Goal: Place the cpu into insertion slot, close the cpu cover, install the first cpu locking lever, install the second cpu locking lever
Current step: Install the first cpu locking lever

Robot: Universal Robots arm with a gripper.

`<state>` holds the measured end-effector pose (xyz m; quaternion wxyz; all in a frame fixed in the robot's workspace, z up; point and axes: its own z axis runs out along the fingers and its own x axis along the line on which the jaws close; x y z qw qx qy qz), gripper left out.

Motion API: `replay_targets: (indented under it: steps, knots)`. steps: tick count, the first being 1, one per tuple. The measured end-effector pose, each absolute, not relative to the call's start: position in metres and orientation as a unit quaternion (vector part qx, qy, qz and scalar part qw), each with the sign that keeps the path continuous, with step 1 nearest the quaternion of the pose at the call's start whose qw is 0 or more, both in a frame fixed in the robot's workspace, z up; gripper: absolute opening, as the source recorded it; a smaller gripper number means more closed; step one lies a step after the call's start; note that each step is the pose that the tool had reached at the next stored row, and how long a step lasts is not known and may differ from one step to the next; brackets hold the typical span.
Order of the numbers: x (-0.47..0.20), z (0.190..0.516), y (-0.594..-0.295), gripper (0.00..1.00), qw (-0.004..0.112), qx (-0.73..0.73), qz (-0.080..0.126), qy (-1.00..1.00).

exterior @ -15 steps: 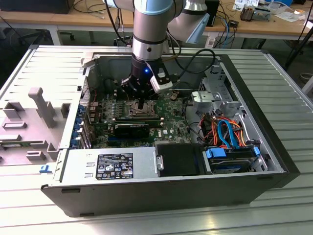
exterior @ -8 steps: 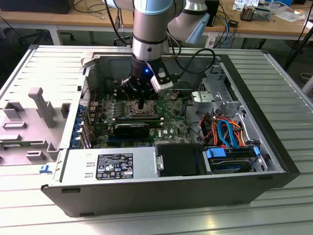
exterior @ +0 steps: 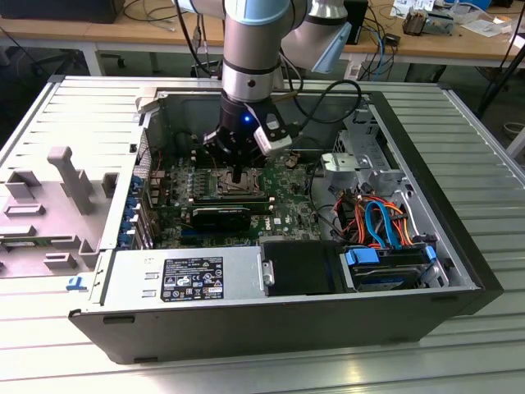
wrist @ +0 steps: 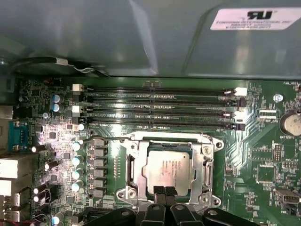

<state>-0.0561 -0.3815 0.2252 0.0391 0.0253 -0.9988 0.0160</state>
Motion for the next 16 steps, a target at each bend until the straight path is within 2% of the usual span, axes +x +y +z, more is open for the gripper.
replay_targets:
  steps: [10, 15, 16]
  knots:
    - [-0.0562, 0.225, -0.3815, 0.11, 0.038, 0.055, 0.012, -0.998]
    - [-0.0561, 0.2247, -0.3815, 0.11, 0.003, 0.054, 0.014, -0.998]
    - [-0.0561, 0.2246, -0.3815, 0.11, 0.002, 0.054, 0.014, -0.998]
